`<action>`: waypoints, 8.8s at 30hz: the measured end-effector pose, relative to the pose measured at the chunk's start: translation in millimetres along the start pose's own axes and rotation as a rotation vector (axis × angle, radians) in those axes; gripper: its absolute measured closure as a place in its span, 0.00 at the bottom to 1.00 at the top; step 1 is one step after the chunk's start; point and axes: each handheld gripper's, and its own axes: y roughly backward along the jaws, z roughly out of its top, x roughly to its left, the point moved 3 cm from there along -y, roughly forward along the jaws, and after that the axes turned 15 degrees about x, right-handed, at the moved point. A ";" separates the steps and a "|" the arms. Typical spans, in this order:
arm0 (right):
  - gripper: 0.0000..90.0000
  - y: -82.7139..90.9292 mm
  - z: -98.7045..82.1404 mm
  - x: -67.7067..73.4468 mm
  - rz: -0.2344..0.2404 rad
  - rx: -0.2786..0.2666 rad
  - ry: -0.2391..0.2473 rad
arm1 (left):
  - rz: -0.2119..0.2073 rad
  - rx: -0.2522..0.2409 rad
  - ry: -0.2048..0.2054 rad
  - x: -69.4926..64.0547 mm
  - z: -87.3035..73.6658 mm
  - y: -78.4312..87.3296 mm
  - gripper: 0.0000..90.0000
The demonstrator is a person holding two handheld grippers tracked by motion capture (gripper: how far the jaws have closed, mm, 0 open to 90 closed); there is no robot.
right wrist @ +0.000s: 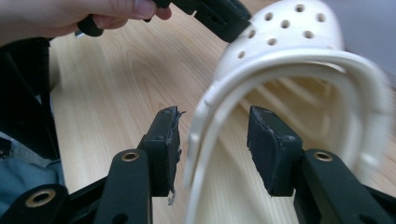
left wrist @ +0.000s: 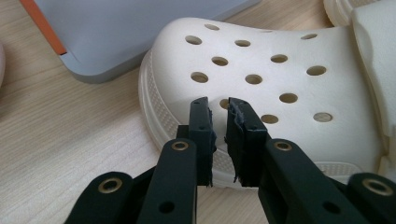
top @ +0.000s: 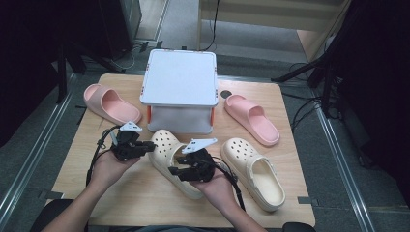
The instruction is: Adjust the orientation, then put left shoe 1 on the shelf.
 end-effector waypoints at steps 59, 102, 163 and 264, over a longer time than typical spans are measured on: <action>0.98 -11.0 -13.1 -26.1 -0.155 0.021 -0.050 | 0.015 0.044 0.006 15.0 9.9 -17.1 0.98; 0.58 24.9 -15.3 -10.5 -0.048 -0.109 -0.152 | -0.130 -0.067 -0.042 1.7 41.4 57.6 0.74; 0.85 -31.3 6.0 -20.6 -0.159 -0.060 -0.318 | 0.027 -0.098 -0.085 43.6 120.2 72.5 0.93; 1.00 -33.5 -11.2 -12.8 -0.190 -0.009 -0.070 | 0.020 -0.142 -0.080 47.2 116.4 70.4 0.99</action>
